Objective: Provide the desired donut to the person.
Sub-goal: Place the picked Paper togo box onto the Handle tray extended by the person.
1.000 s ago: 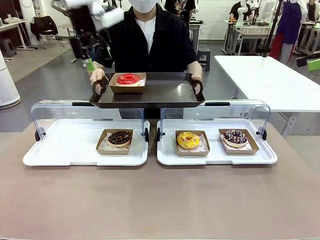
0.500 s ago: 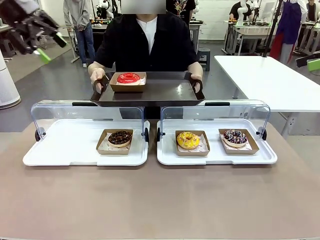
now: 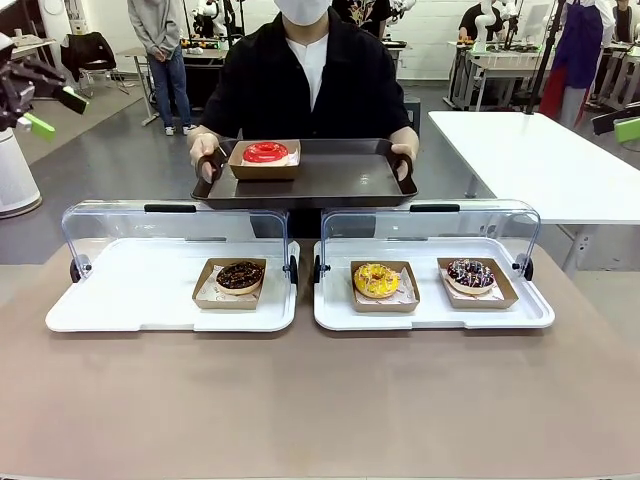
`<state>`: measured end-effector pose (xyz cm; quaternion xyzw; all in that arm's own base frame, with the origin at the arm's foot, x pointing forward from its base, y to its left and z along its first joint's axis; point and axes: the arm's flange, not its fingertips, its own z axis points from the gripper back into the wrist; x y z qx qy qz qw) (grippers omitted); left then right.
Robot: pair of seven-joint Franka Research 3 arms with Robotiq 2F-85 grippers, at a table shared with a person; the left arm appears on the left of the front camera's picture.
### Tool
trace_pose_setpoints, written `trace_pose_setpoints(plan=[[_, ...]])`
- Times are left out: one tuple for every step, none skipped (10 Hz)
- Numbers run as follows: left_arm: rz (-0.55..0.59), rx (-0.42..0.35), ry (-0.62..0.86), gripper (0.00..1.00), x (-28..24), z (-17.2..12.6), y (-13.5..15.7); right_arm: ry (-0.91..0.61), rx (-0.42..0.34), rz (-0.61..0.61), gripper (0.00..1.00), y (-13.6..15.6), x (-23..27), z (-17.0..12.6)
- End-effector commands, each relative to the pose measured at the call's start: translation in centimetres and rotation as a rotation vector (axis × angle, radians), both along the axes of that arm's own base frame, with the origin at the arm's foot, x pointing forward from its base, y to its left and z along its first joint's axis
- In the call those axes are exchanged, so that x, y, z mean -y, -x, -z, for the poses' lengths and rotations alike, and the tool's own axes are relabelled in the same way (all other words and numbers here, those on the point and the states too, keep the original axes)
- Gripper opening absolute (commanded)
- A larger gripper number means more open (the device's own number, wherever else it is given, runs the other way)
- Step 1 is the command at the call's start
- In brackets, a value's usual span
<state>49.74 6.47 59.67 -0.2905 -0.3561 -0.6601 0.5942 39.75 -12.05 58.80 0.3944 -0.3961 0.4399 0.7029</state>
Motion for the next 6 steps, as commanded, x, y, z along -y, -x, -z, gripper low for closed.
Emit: trace_pose_setpoints(plan=[[-0.032, -0.021, 0.074, 1.00, -1.9, 0.5, -0.7, -0.010, 0.009, -0.008, 1.00, 0.0, -0.1, -0.1], [-0.054, -0.035, 0.087, 1.00, -3.0, 1.5, -0.2, -0.010, 0.009, -0.008, 1.00, 0.0, -0.1, -0.1], [-0.075, -0.056, 0.082, 1.00, -4.2, 2.5, 0.3, -0.010, 0.009, -0.008, 1.00, 0.0, -0.1, -0.1], [-0.088, -0.077, 0.075, 1.00, -4.4, 3.3, 0.7, -0.010, 0.009, -0.008, 1.00, 0.0, -0.1, -0.1], [-0.097, -0.092, 0.069, 1.00, -4.7, 4.1, 1.0, -0.010, 0.009, -0.008, 1.00, 0.0, -0.1, -0.1], [-0.113, -0.099, 0.061, 1.00, -4.7, 4.8, 1.2, -0.010, 0.009, -0.008, 1.00, 0.0, -0.1, -0.1]])
